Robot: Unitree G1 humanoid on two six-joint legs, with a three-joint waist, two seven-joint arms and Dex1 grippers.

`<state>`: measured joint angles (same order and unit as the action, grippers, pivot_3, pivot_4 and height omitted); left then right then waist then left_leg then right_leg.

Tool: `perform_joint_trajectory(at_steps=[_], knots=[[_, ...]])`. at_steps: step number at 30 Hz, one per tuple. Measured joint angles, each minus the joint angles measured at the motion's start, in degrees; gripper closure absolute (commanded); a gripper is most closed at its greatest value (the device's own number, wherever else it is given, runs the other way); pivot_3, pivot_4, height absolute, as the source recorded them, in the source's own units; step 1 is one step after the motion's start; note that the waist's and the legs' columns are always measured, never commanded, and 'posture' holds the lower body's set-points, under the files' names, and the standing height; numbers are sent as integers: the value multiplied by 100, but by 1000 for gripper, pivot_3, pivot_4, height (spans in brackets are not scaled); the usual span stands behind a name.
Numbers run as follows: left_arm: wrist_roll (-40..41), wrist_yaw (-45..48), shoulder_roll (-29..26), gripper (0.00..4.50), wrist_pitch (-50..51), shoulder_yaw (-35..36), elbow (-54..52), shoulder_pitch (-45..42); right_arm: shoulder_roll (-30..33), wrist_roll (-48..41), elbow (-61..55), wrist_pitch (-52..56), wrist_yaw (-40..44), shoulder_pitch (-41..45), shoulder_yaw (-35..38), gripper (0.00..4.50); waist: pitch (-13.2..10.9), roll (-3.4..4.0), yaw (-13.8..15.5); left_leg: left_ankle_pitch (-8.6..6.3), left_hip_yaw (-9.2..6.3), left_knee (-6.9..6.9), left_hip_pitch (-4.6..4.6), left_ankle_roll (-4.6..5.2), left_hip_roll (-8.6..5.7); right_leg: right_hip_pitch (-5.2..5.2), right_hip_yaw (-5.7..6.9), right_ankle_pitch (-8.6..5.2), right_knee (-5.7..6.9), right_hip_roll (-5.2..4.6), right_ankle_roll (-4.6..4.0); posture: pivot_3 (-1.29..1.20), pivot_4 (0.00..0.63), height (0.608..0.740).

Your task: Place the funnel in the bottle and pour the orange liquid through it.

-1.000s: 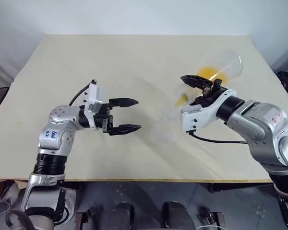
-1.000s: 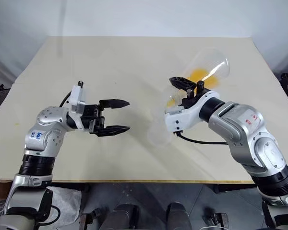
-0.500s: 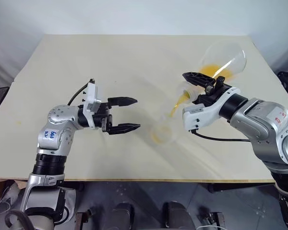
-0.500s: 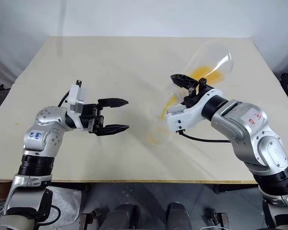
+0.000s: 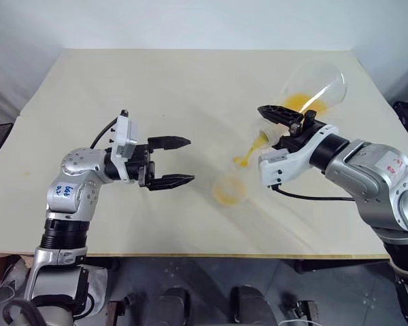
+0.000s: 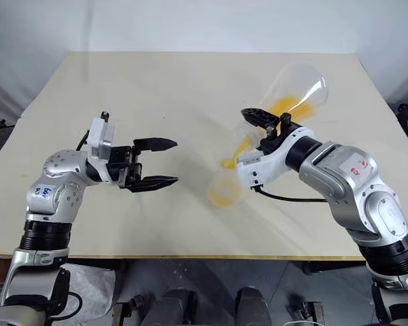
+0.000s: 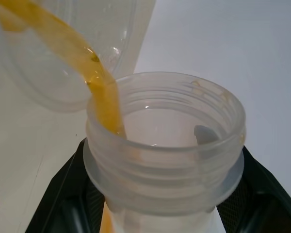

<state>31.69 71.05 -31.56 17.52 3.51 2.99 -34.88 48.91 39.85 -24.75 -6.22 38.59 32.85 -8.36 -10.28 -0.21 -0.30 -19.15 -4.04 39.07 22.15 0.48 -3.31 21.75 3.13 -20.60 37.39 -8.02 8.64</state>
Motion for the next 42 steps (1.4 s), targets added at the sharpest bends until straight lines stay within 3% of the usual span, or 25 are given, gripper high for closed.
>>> perform_joint_trajectory(at_steps=[42], knots=[[47, 57, -9, 0, -5, 40, -4, 37, -9, 80, 74, -244, 0, 189, 0, 2032, 0, 0, -1, 0, 0, 0, 0, 0, 0, 0, 0, 0, 0, 0, 0, 0, 150, 740]])
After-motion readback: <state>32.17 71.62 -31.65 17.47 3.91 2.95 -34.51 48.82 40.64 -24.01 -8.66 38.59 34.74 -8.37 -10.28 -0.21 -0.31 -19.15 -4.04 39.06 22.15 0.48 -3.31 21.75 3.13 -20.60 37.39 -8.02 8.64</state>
